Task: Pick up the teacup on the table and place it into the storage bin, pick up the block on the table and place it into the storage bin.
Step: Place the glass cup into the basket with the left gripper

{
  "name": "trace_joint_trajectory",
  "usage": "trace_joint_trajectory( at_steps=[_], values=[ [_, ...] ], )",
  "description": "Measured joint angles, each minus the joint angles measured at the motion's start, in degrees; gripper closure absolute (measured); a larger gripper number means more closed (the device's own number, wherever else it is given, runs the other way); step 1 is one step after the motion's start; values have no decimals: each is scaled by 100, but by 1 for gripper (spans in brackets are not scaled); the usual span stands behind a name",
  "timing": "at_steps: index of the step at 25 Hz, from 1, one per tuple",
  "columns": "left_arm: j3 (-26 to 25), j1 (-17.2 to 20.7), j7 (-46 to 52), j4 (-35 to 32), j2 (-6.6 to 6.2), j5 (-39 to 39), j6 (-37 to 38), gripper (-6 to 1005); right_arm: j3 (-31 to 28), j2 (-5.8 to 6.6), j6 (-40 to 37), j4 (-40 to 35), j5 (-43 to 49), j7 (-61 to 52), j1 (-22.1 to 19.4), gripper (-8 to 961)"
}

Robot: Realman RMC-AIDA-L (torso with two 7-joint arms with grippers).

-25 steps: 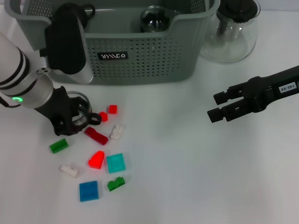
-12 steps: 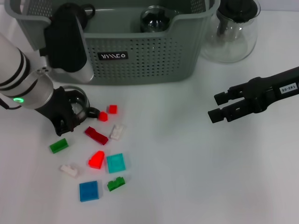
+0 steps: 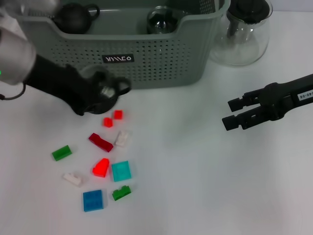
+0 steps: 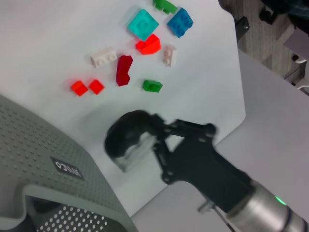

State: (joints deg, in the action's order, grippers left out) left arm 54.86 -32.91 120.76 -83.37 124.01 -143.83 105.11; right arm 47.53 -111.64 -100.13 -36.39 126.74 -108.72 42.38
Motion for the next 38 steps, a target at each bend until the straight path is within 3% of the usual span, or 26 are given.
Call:
trace_joint_trajectory(
  at_steps=[2, 4, 8, 10, 13, 17, 20, 24, 25, 26, 29, 38],
  values=[
    [-657, -227, 21, 114, -44, 503, 692, 952, -6, 3, -1, 0, -1, -6, -20, 12],
    [-960, -382, 161, 199, -136, 1001, 1135, 952, -11, 3, -7, 0, 0, -32, -44, 12],
    [-991, -629, 724, 380, -530, 2268, 1293, 953, -24, -11, -8, 1, 0, -39, -84, 11],
    [-1073, -853, 827, 486, -696, 2529, 1105, 953, -56, -16, -6, 5, 0, -36, -96, 11],
    [-1048, -1177, 833, 590, -891, 2329, 440, 953, -99, -20, -7, 9, 0, -30, -111, 11],
    [-808, -1771, 786, 1207, -1224, 1821, -350, 954, -141, -12, -6, 9, 0, -42, -134, 11],
    [-678, -2202, 796, 1862, -1347, 1187, -963, 954, -156, -2, 4, 9, 0, -49, -152, 11],
    [-544, -2677, 816, 2891, -1383, 301, -1898, 955, -156, 3, 12, 9, 0, -80, -153, 11],
    [-544, -2677, 816, 2891, -1383, 301, -1898, 953, -156, 3, 13, 9, -1, -85, -152, 11],
    [-521, -2893, 824, 3443, -1390, -86, -2417, 951, -156, 3, 13, 9, 0, -89, -150, 12],
    [-472, -3033, 908, 3759, -1354, -479, -2842, 945, -156, 2, 17, 9, 5, -93, -138, 12],
    [-120, -3127, 1098, 4196, -929, -1229, -4107, 927, -148, -7, 48, 9, 33, -97, -151, 12]
  ],
)
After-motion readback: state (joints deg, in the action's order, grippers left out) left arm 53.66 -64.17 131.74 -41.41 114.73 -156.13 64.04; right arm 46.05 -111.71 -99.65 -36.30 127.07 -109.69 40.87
